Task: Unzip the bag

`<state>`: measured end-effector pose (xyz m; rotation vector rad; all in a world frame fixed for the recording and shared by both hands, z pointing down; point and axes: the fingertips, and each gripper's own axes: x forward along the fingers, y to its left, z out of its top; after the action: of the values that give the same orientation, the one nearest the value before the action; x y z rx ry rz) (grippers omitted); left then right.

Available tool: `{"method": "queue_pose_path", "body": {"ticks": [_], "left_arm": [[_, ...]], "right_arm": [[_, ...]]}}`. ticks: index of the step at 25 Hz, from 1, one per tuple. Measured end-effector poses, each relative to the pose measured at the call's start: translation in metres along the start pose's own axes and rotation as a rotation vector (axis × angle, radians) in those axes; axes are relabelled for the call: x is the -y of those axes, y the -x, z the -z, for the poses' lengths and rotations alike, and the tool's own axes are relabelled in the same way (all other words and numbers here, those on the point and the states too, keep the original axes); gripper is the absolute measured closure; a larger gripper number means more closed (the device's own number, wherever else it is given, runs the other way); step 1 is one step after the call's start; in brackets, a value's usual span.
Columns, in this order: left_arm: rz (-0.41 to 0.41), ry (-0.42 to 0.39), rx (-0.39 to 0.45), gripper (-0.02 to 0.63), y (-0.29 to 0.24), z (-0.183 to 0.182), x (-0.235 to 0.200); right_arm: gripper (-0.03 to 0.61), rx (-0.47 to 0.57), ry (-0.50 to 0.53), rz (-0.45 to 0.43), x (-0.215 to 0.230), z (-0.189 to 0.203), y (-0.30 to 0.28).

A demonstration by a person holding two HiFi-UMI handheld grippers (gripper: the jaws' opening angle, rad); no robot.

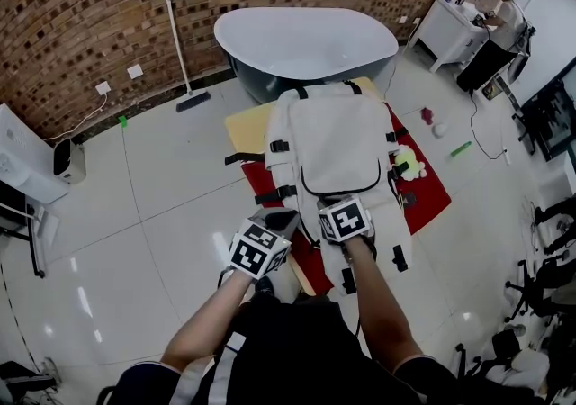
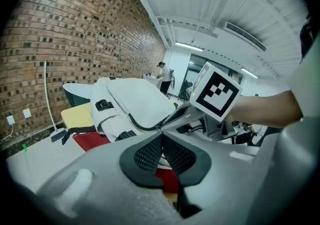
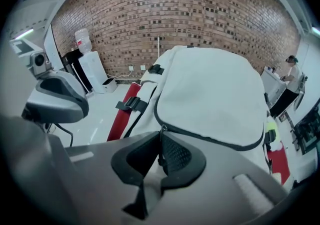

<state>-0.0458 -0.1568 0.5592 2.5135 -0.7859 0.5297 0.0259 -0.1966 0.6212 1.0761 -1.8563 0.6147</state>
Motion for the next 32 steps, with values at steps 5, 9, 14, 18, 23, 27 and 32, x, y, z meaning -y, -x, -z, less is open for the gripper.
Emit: {"method": "queue_pose_path", "body": {"ticks": [5, 9, 14, 18, 23, 27, 32], "left_arm": [[0.008, 0.0, -0.013, 0.614, -0.001, 0.003, 0.0], [0.001, 0.005, -0.05, 0.614, -0.006, 0.016, -0.005], [0.005, 0.003, -0.106, 0.614, -0.025, 0.04, -0.011], [0.024, 0.017, -0.119, 0.614, -0.036, 0.049, -0.012], [0.04, 0.049, -0.12, 0.614, -0.045, 0.057, -0.014], [0.044, 0.067, -0.107, 0.614, -0.046, 0.058, -0.016], [0.043, 0.078, -0.113, 0.614, -0.045, 0.067, -0.018]], "right_arm": [[0.554, 0.016, -0.053, -0.043, -0.006, -0.003, 0.001], [0.552, 0.042, -0.086, -0.086, -0.013, -0.008, 0.002], [0.552, 0.07, -0.129, -0.105, -0.017, -0.01, 0.0], [0.552, 0.103, -0.18, -0.119, -0.021, -0.016, -0.002], [0.549, 0.135, -0.237, -0.162, -0.027, -0.028, -0.007], [0.549, 0.167, -0.295, -0.206, -0.032, -0.037, -0.012], [0.545, 0.184, -0.339, -0.195, -0.031, -0.044, -0.017]]}}
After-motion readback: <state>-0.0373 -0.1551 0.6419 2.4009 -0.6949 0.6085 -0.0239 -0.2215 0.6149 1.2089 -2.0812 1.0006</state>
